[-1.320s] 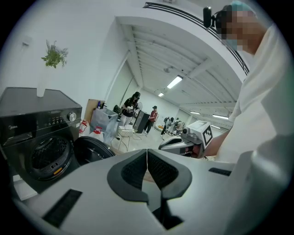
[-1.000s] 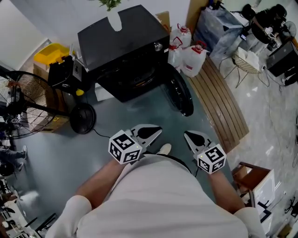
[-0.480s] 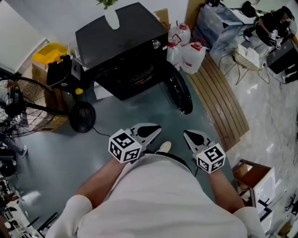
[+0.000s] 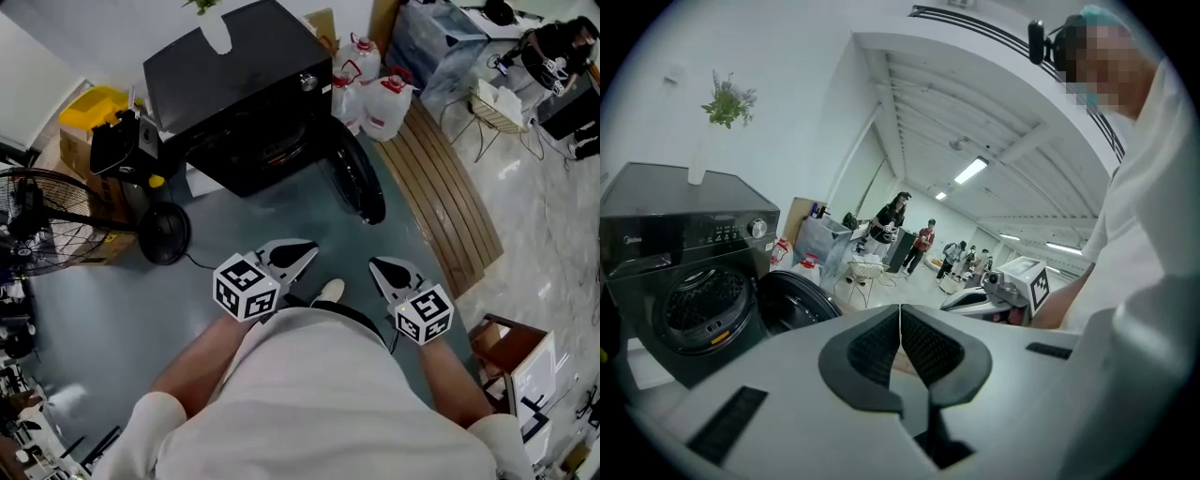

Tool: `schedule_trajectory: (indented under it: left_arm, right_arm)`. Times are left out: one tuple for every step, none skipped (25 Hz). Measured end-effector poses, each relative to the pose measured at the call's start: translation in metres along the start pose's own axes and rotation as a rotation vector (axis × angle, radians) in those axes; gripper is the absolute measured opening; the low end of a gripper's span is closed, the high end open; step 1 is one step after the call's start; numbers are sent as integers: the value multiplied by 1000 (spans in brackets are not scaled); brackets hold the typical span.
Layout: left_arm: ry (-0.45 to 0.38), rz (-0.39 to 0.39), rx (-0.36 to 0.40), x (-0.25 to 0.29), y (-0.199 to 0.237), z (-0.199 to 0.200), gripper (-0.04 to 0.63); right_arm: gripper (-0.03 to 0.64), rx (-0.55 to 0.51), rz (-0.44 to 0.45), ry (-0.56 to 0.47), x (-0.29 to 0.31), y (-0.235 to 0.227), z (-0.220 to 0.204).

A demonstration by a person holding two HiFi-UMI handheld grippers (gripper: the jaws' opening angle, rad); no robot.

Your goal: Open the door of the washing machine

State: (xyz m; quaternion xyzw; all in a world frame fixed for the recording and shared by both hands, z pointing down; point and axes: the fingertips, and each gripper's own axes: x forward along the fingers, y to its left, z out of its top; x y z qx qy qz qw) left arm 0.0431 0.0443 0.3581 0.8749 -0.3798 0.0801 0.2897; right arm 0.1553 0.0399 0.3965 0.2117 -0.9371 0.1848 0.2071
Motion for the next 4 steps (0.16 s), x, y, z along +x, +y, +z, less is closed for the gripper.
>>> schedule_trajectory:
  left_arm:
    - [2, 1, 1, 1, 1, 0, 20]
    - [4, 2, 2, 3, 1, 0, 20]
    - [5, 2, 1, 4, 2, 0, 20]
    - [5, 3, 1, 6, 2, 0, 20]
  right_arm:
    - [8, 0, 0, 2, 1, -1, -1]
    - [8, 1, 1, 3, 1, -3, -2]
    - [8, 1, 1, 5, 2, -5, -3]
    - [8, 1, 2, 7, 2, -6, -4]
